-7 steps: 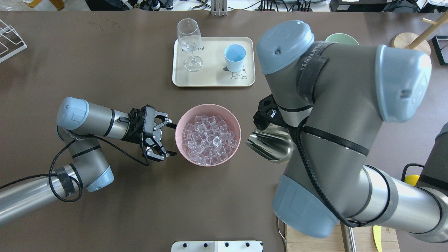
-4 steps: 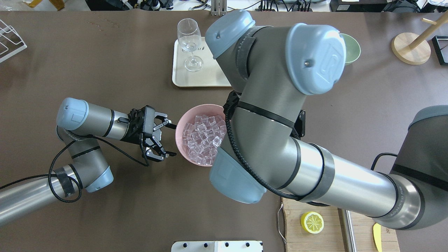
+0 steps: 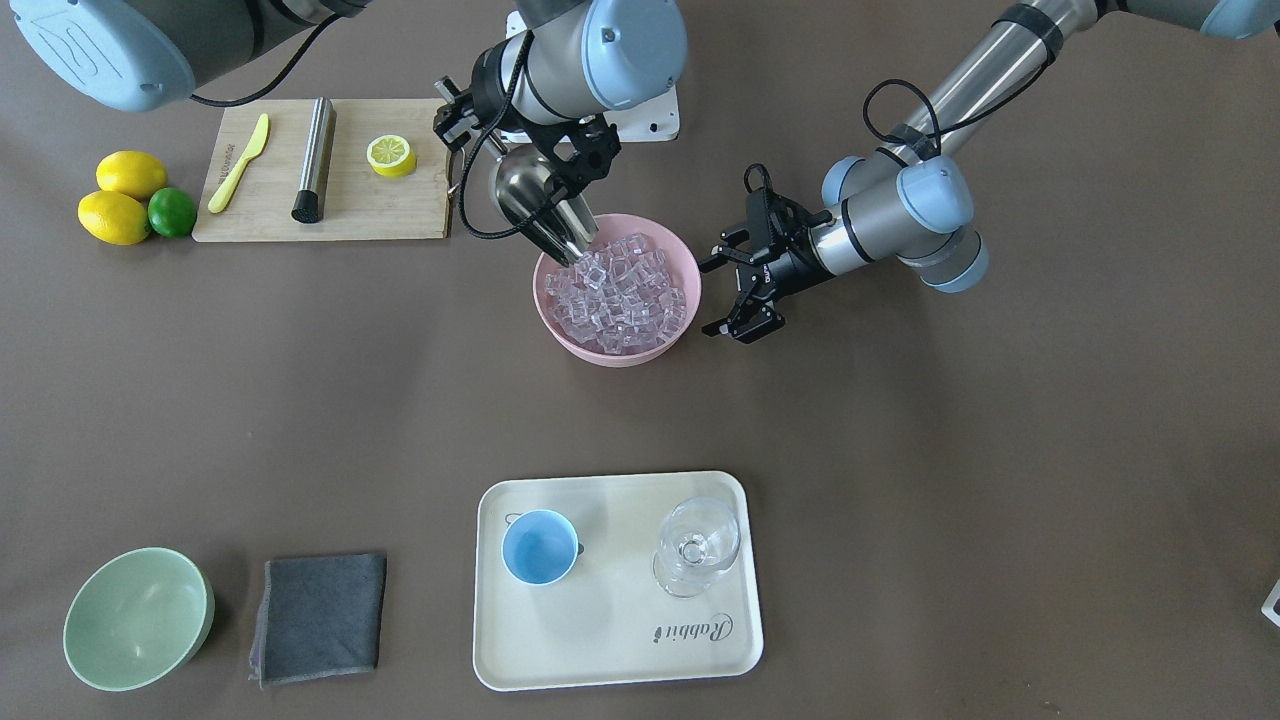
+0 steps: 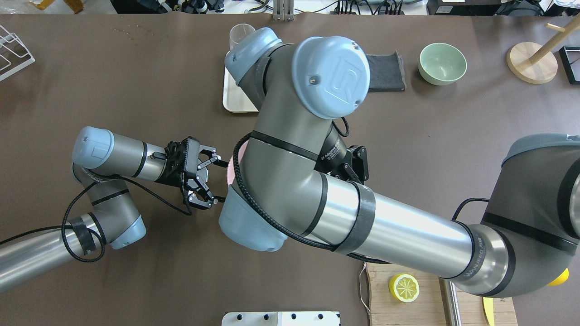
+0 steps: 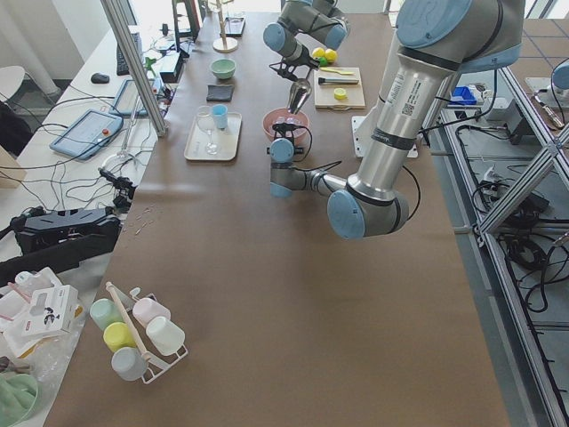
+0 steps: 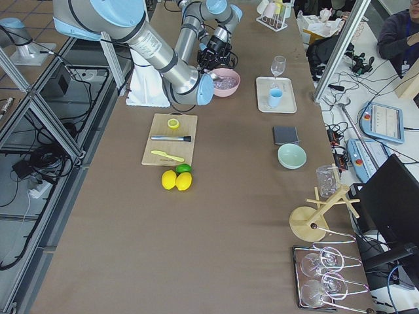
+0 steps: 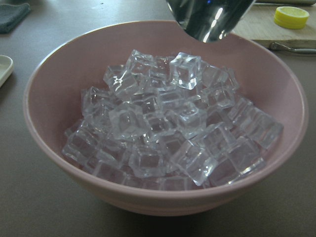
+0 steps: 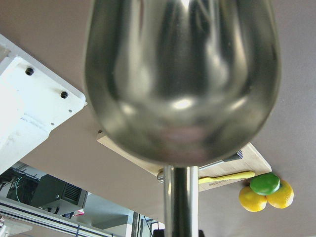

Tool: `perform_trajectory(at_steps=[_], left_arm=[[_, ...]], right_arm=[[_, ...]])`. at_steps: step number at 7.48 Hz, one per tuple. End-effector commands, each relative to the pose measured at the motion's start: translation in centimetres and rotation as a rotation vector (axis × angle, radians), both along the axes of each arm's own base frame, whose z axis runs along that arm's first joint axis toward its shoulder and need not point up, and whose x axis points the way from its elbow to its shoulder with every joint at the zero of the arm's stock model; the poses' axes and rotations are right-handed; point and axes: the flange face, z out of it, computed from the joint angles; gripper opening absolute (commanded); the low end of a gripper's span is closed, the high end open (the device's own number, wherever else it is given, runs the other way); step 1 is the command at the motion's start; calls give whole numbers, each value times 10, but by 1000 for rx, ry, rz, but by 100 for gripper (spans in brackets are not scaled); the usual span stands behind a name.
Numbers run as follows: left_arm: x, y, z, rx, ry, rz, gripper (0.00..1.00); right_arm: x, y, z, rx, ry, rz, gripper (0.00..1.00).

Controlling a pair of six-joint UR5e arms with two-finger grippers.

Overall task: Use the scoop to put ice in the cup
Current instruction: 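Swing the right arm over and dip the scoop into the ice cubes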

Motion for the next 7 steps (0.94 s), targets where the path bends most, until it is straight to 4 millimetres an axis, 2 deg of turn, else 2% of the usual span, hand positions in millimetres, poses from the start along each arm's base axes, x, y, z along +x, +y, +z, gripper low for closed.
perform_trajectory(at_steps=[1,5,7], left_arm=[[0,1,0,0,-1,4,98],[-1,0,0,1,-1,3,98],[-1,0,0,1,-1,3,98]], right_arm=[[-25,-2,-9,-28,39,-37,0],[-28,-8,13,-52,86,-39,0],[-29,-7,17,-53,89,-46,0]])
